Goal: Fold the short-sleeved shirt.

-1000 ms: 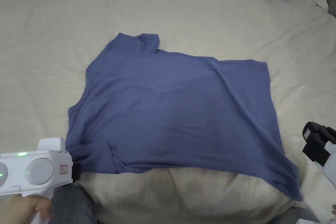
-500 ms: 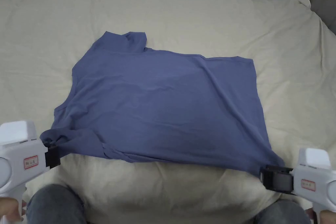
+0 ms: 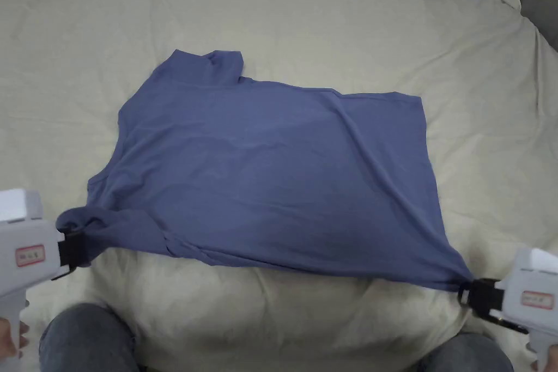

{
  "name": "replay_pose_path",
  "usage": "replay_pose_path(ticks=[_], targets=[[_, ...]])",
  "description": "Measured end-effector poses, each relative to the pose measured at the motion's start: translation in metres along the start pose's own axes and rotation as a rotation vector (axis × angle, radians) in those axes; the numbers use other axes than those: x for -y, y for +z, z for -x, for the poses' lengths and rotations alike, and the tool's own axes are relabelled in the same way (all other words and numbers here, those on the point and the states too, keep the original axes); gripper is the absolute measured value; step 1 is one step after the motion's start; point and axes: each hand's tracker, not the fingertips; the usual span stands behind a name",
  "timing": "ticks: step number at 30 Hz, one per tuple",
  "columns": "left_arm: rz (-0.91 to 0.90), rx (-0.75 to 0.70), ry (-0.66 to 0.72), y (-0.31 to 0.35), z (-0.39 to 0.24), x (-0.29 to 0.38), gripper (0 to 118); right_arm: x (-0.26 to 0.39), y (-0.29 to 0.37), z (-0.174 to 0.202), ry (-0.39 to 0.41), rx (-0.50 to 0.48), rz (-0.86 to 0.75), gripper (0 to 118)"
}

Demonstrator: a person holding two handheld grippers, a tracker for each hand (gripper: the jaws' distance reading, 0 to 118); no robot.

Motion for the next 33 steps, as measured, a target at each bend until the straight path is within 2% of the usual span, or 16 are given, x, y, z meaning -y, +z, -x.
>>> replay_pose_path(ticks=[4, 10, 15, 22, 23, 26, 27, 28, 29, 30, 31, 32, 33], targets=[[-0.068, 0.036, 0.049, 0.009, -0.002, -0.036, 8, -0.036, 0.040, 0.009, -0.014, -0.080, -0.077, 4], [-0.150, -0.020, 0.032, -0.013, -0.023, -0.097, 8, -0.099, 0.044, 0.036, -0.007, -0.050, -0.159, 4], [-0.138, -0.058, 0.089, -0.063, -0.032, -0.138, 8, -0.147, 0.004, 0.057, -0.030, 0.018, -0.156, 4], [-0.068, -0.138, 0.021, -0.153, -0.054, -0.162, 11, -0.191, -0.088, 0.068, -0.064, 0.102, -0.015, 4], [-0.061, -0.138, 0.019, -0.163, -0.056, -0.162, 15, -0.193, -0.098, 0.069, -0.062, 0.116, 0.001, 4], [-0.030, -0.163, 0.023, -0.191, -0.061, -0.160, 40, -0.197, -0.122, 0.066, -0.056, 0.150, 0.019, 5], [-0.027, -0.167, 0.027, -0.196, -0.060, -0.158, 63, -0.197, -0.125, 0.065, -0.057, 0.155, 0.018, 13], [-0.024, -0.169, 0.034, -0.198, -0.059, -0.157, 80, -0.196, -0.124, 0.063, -0.060, 0.152, 0.003, 31], [-0.025, -0.165, 0.046, -0.197, -0.057, -0.155, 93, -0.195, -0.122, 0.062, -0.044, 0.145, -0.022, 60], [-0.046, -0.139, 0.078, -0.191, -0.055, -0.154, 104, -0.194, -0.118, 0.062, -0.003, 0.129, -0.044, 96], [-0.087, -0.104, 0.093, -0.182, -0.053, -0.151, 110, -0.191, -0.110, 0.064, 0.043, 0.122, -0.062, 112], [-0.122, -0.084, 0.085, -0.173, -0.052, -0.148, 114, -0.188, -0.100, 0.066, 0.088, 0.123, -0.105, 118], [-0.167, -0.083, 0.067, -0.162, -0.052, -0.146, 116, -0.185, -0.087, 0.069, 0.144, 0.124, -0.159, 118]])
